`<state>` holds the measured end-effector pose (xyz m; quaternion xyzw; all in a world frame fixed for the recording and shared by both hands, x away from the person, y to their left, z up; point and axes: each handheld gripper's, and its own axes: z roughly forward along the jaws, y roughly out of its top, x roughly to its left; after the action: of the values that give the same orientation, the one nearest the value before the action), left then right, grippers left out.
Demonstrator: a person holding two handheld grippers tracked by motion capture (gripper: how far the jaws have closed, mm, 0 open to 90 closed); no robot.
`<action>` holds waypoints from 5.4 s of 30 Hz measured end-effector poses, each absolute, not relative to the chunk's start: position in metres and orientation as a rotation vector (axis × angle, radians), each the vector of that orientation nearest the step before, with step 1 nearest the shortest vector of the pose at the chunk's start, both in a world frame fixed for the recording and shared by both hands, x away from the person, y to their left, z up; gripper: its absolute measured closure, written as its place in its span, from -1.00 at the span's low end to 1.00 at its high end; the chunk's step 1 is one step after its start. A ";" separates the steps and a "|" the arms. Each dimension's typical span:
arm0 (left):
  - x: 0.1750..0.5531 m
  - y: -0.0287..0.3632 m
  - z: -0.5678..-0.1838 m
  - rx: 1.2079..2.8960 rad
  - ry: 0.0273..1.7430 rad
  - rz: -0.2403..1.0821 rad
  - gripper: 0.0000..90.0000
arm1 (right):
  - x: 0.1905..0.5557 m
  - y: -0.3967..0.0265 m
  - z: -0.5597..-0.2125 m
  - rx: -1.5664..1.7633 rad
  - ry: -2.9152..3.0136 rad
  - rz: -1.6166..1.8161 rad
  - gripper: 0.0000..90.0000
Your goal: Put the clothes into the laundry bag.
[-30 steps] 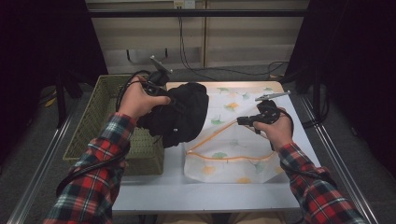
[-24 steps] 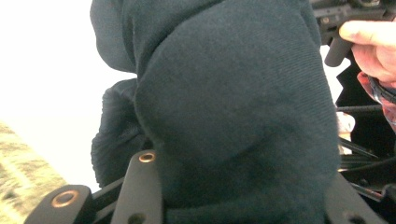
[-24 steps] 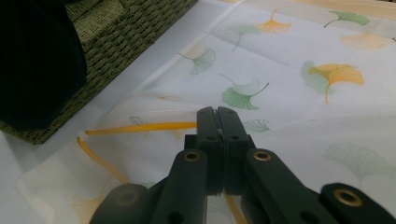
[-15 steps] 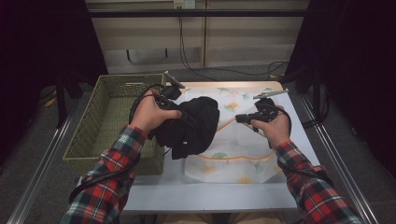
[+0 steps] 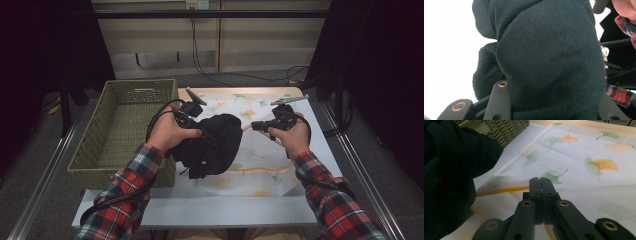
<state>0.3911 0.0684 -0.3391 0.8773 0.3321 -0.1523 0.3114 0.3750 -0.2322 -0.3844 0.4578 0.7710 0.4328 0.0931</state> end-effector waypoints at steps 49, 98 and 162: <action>0.347 0.008 -0.435 2.390 0.826 -0.140 0.15 | 0.365 -0.228 -0.392 1.327 2.314 1.317 1.00; 0.338 -0.003 -0.447 2.340 0.949 0.009 0.33 | 0.360 -0.229 -0.392 1.309 2.341 1.344 1.00; 0.339 -0.006 -0.443 2.274 1.069 -0.051 0.44 | 0.361 -0.225 -0.390 1.309 2.346 1.344 1.00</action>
<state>0.3386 -0.0057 -0.4428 0.8606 0.4044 -0.0194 0.3089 0.3609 -0.2252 -0.3901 0.4346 0.7792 0.4464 0.0687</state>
